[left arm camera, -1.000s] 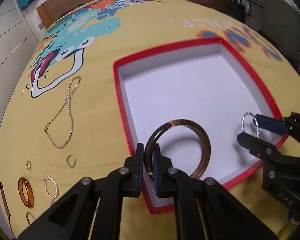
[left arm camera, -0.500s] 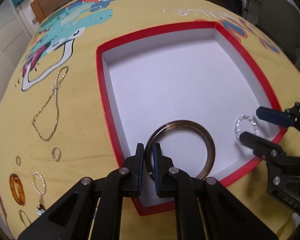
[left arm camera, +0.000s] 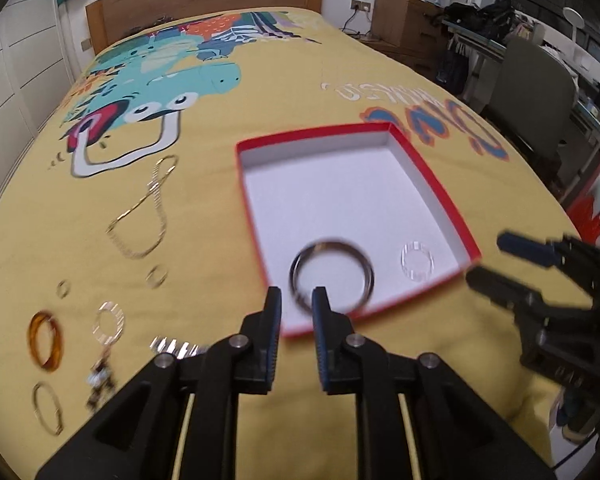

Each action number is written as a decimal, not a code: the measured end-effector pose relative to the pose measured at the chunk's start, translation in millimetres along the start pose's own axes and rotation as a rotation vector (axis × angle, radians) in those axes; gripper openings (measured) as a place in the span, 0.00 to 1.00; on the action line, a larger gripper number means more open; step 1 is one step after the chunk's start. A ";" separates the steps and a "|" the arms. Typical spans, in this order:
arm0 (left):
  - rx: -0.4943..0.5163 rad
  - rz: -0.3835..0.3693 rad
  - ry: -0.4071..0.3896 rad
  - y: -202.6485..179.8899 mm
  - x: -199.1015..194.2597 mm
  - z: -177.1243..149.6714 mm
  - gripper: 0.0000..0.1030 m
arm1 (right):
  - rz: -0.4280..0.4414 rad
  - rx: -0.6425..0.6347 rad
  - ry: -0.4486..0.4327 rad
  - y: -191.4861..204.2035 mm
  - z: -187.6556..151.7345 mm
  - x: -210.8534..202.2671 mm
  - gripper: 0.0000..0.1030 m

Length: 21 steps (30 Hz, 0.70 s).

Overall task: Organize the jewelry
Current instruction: 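Carry both held pieces into the red box and open both tools, then grasp the beaded bracelet with the right tool while the left tool grasps the silver bangle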

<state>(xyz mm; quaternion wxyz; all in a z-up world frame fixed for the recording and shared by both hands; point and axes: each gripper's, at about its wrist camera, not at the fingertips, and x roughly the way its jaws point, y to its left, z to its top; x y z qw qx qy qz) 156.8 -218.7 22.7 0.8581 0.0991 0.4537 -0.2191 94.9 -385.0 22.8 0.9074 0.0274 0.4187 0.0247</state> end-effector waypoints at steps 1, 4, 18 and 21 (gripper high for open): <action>0.001 0.004 -0.006 3.1 -7.0 -4.6 0.14 | 0.009 -0.003 -0.012 8.4 0.1 -6.2 0.52; -0.005 0.031 -0.028 24.1 -37.6 -29.1 0.15 | 0.051 -0.008 -0.044 36.4 -2.7 -25.6 0.52; -0.202 0.233 -0.060 191.7 -135.0 -162.5 0.46 | 0.192 -0.078 -0.034 170.6 -27.4 -46.0 0.56; -0.279 0.245 -0.049 219.8 -137.8 -187.9 0.46 | 0.201 -0.094 -0.010 188.7 -33.6 -41.6 0.57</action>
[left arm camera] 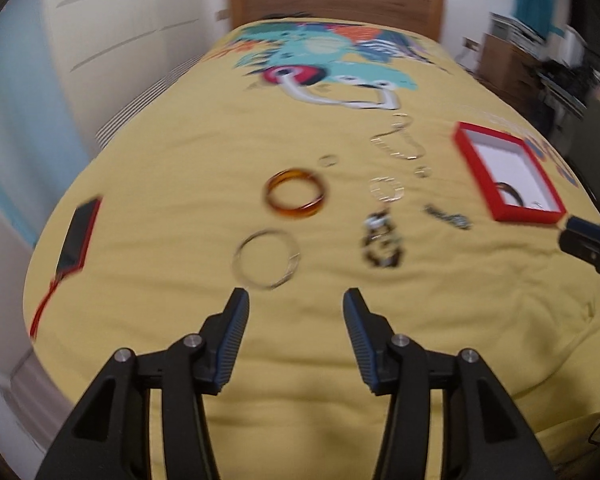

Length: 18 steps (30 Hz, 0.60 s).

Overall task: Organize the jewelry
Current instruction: 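Grasp the beaded bracelet with the right tool while the left tool grasps the silver bangle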

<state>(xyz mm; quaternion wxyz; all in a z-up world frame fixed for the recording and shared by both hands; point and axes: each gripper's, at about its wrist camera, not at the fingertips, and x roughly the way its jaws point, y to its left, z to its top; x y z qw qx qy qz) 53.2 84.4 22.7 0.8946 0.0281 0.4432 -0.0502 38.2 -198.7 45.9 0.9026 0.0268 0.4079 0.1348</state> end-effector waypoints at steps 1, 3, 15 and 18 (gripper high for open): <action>-0.021 0.001 0.005 9.2 1.9 -4.0 0.46 | 0.002 -0.003 0.011 5.4 -1.2 3.5 0.57; -0.071 -0.005 0.020 29.0 7.8 -12.2 0.46 | 0.006 -0.014 0.026 14.5 -4.1 8.1 0.57; -0.173 -0.062 0.092 68.8 60.9 -1.4 0.45 | 0.051 -0.032 0.142 52.2 -5.7 62.4 0.62; -0.182 -0.073 0.115 71.1 78.9 6.1 0.46 | 0.051 -0.026 0.169 57.2 -2.9 80.4 0.62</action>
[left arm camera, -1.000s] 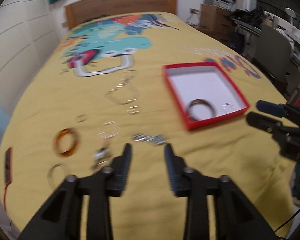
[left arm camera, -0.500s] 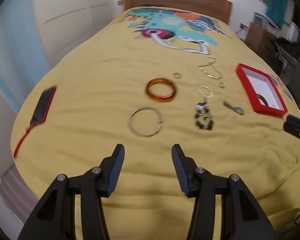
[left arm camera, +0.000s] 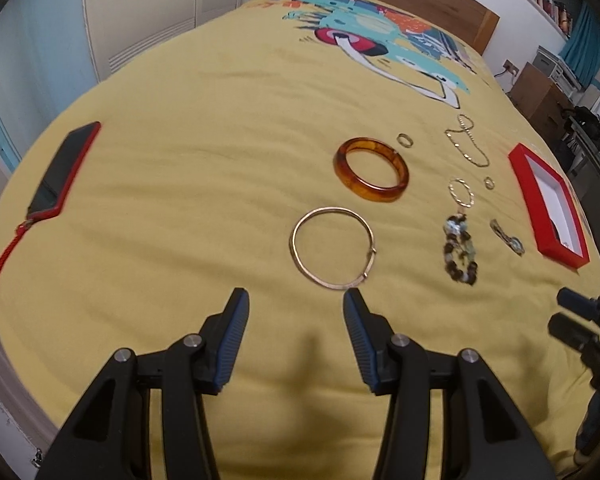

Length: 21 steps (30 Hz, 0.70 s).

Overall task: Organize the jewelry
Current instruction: 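Grasp the beaded bracelet with the right tool while the left tool grasps the silver bangle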

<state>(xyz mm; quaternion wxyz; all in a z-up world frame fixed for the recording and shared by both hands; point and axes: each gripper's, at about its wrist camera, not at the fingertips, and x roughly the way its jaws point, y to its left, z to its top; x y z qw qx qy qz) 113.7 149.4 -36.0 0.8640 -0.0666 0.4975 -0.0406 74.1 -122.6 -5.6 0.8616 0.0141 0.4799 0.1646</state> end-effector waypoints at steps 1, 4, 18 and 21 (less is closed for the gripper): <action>-0.001 -0.001 0.006 0.7 5.5 3.2 0.45 | 0.001 0.004 0.011 1.0 3.2 7.6 0.63; -0.006 0.003 0.023 3.5 19.3 10.1 0.45 | 0.009 0.019 0.039 4.1 11.8 27.6 0.63; 0.049 0.009 0.091 -2.5 66.0 24.8 0.35 | -0.009 0.068 0.132 15.4 43.8 109.2 0.67; 0.054 0.008 0.101 -4.5 72.1 26.4 0.20 | -0.026 0.072 0.134 14.9 45.9 117.0 0.61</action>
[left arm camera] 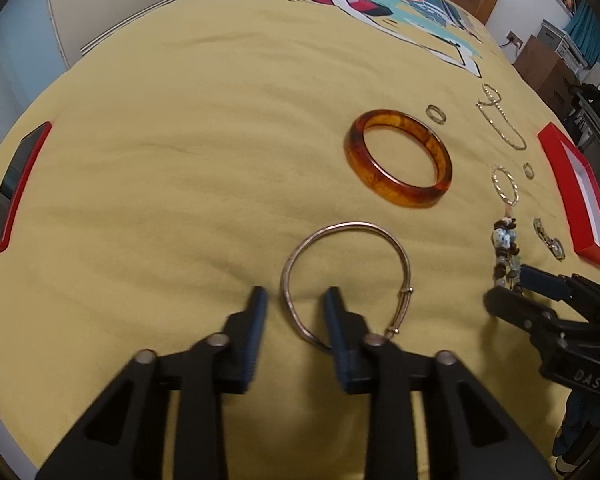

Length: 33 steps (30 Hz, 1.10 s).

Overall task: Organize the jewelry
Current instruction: 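Grasp the beaded bracelet with the right tool while the left tool grasps the silver bangle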

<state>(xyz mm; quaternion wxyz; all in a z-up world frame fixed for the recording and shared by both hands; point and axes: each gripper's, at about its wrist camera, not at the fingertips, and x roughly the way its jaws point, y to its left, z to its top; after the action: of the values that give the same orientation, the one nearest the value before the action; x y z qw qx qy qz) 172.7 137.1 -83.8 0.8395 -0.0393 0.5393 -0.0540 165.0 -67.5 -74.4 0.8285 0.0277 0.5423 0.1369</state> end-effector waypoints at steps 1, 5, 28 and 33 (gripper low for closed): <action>0.005 -0.001 0.002 -1.3 1.2 0.5 0.16 | -0.009 -0.002 0.001 0.0 0.5 1.6 0.54; 0.021 -0.006 -0.001 -7.0 0.5 -1.9 0.06 | -0.011 -0.016 0.001 -2.7 -1.2 2.4 0.33; -0.010 -0.012 -0.095 -14.2 -58.7 -28.3 0.03 | 0.093 -0.007 -0.085 -12.9 -37.5 -72.8 0.08; 0.008 -0.015 -0.123 -22.7 -76.1 -32.7 0.03 | 0.114 -0.007 -0.116 -15.0 -50.8 -95.2 0.08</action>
<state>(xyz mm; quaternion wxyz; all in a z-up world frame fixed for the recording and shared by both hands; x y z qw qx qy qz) 110.5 124.4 -26.0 0.8707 -0.0433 0.4862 -0.0600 86.3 -111.6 -13.4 0.8494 0.0635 0.4907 0.1838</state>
